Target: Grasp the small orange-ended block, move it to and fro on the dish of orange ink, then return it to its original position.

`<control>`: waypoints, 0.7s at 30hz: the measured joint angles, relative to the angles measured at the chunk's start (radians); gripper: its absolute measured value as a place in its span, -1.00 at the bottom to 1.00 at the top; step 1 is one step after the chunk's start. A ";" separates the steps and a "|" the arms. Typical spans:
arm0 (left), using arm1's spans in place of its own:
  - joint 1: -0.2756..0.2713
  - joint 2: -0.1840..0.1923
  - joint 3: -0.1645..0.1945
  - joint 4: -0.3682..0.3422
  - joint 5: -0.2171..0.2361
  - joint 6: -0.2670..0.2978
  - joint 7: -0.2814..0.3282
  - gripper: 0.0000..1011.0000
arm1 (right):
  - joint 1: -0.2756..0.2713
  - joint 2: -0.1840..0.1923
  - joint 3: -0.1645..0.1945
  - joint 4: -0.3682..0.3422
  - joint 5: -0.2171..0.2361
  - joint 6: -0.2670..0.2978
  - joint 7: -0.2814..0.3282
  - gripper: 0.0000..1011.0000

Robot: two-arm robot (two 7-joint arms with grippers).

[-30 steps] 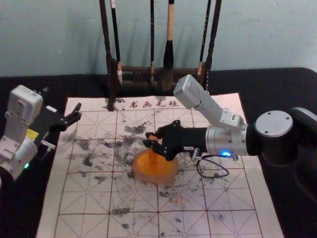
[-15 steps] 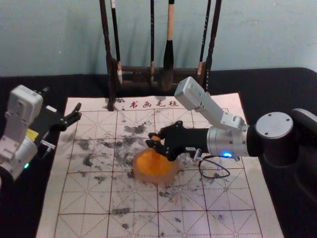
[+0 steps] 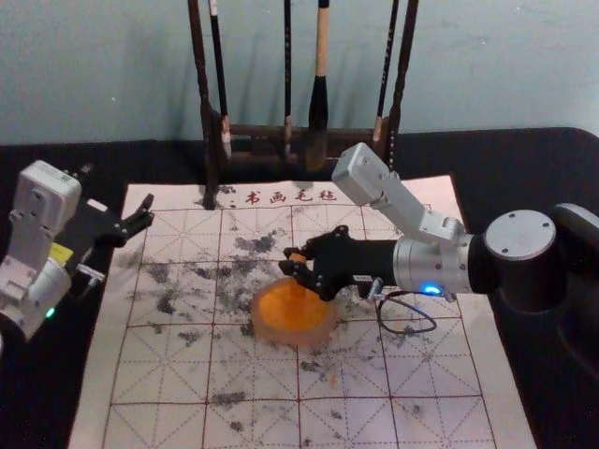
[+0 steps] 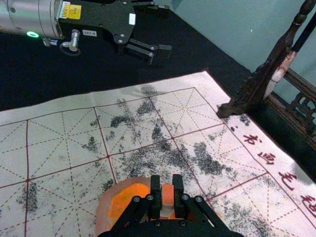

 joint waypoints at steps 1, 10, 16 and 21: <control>0.000 0.000 0.000 0.000 0.000 0.000 0.000 0.98 | 0.000 0.000 0.001 0.000 0.000 0.000 0.000 -0.74; 0.000 0.000 0.000 0.000 0.000 0.000 0.000 0.98 | -0.004 0.008 0.009 -0.006 0.004 0.005 0.003 -0.74; 0.000 0.000 0.000 0.000 0.000 0.000 0.000 0.98 | -0.010 0.020 0.009 -0.020 0.007 0.005 0.012 -0.74; 0.000 0.000 0.000 0.000 0.000 0.000 0.000 0.98 | -0.018 0.030 0.007 -0.032 0.010 0.005 0.018 -0.74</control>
